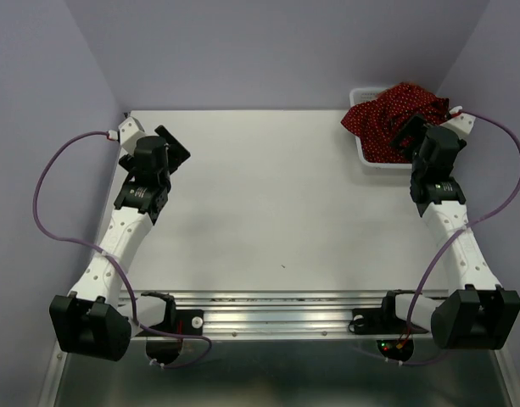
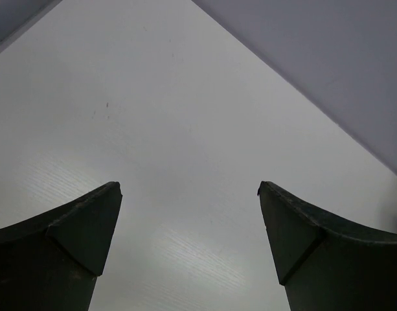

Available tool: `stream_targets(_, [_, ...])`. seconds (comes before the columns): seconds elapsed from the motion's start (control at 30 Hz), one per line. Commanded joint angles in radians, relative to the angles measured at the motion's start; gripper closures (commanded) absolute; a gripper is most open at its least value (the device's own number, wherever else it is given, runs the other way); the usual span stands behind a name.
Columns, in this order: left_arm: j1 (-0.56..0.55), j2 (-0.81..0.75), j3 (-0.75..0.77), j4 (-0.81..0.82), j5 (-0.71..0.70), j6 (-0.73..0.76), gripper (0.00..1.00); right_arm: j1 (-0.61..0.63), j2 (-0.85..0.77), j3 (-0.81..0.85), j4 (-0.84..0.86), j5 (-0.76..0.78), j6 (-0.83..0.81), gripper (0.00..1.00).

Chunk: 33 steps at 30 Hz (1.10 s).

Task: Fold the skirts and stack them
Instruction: Grab the skirt from the pile

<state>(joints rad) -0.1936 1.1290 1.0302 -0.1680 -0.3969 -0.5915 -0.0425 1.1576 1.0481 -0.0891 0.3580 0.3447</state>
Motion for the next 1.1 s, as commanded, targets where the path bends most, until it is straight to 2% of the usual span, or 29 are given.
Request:
stream_targets(0.0, [0.006,-0.012,-0.002,0.022,-0.014,-0.001,0.01,0.001,-0.007,0.000,0.078,-0.059,0.008,0.00])
stream_targets(0.23, [0.010,0.014,-0.027,0.015,-0.007,-0.027,0.01,0.001,0.083,0.053,0.138,-0.183,-0.016,0.00])
stream_targets(0.33, [0.011,0.008,-0.035,0.002,-0.011,-0.034,0.01,0.001,0.180,0.131,0.068,-0.119,0.020,0.00])
stream_targets(0.57, [0.016,-0.017,-0.056,-0.007,-0.020,-0.034,0.01,0.001,0.407,0.309,0.026,-0.051,0.024,0.00])
stream_targets(0.67, [0.017,-0.023,-0.073,0.013,0.001,-0.047,0.01,0.001,0.532,0.424,-0.049,-0.028,0.019,0.00])
stream_targets(0.77, [0.017,-0.021,-0.084,0.033,0.036,-0.051,0.01,0.001,0.644,0.521,-0.064,0.039,0.025,0.00])
stream_targets(0.9, [0.019,-0.020,-0.087,0.030,0.041,-0.054,0.01,-0.008,0.796,0.665,-0.073,0.056,0.002,0.00])
stream_targets(1.0, [0.019,-0.032,-0.088,0.016,0.035,-0.057,0.01,-0.017,0.896,0.797,-0.155,0.116,0.008,0.00])
stream_targets(1.03, [0.017,-0.035,-0.091,0.016,0.035,-0.059,0.01,-0.017,0.912,0.812,-0.153,0.131,0.007,0.02])
stream_targets(1.07, [0.017,-0.041,-0.100,0.015,0.035,-0.062,0.01,-0.017,0.925,0.828,-0.144,0.136,-0.001,0.10])
